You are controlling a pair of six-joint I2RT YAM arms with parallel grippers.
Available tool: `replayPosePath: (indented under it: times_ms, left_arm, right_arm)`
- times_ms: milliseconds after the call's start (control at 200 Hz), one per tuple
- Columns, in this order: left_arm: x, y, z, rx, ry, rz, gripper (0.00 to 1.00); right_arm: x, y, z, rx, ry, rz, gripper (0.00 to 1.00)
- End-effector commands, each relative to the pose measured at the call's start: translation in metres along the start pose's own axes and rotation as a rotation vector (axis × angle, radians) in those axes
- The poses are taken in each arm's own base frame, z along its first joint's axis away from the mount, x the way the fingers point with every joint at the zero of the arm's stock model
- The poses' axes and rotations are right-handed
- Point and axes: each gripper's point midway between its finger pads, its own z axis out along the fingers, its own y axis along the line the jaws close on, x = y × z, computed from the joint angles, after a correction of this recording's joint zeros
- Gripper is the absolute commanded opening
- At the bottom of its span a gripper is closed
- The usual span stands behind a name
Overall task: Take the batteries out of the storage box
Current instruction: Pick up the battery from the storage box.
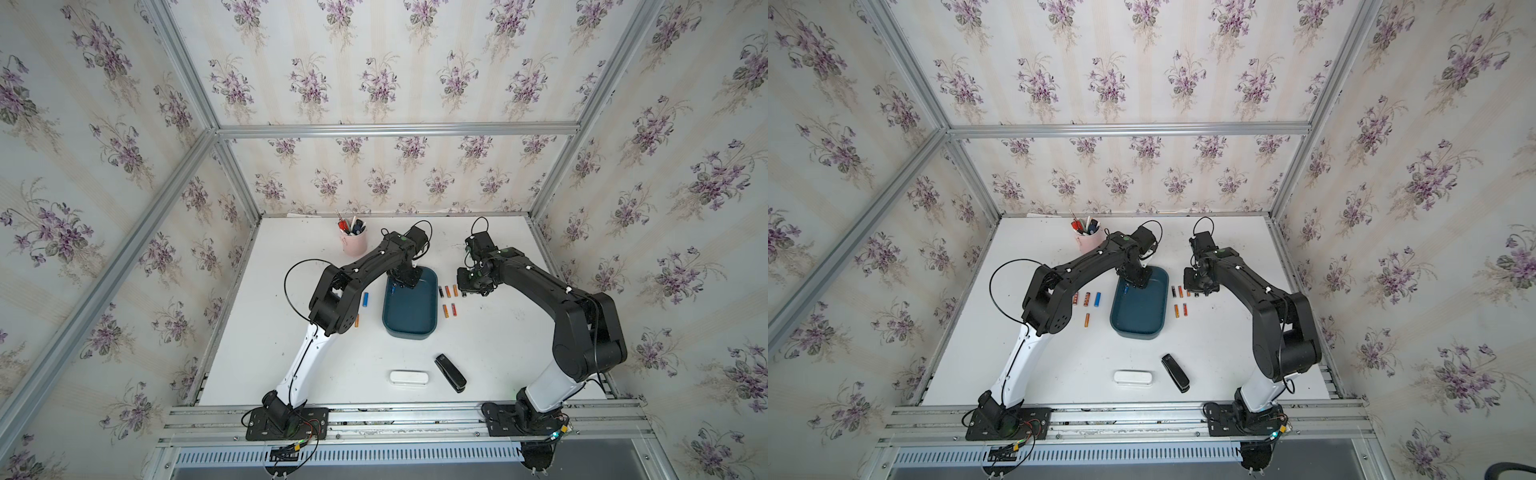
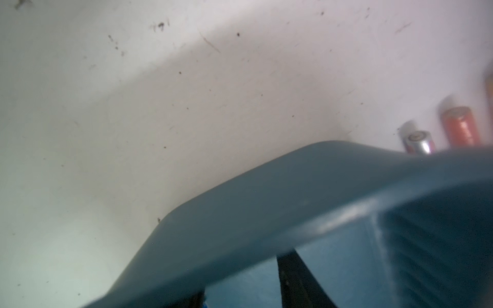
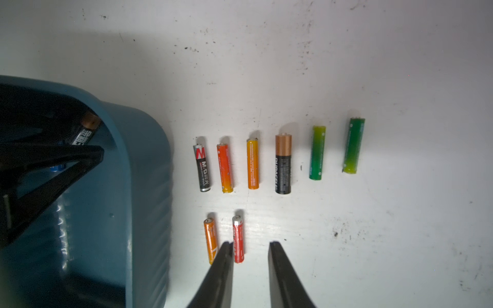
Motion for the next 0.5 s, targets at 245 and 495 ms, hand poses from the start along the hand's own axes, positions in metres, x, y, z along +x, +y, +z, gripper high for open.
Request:
replayPosePath:
  times_ms: [245, 495]
  left_arm:
    - [0.007, 0.001, 0.004, -0.008, 0.026, -0.002, 0.38]
    - [0.011, 0.002, 0.018, -0.020, 0.052, -0.023, 0.32]
  right_arm:
    - [0.001, 0.000, -0.002, -0.002, 0.003, -0.009, 0.28]
    - [0.005, -0.001, -0.004, -0.003, -0.001, -0.008, 0.28]
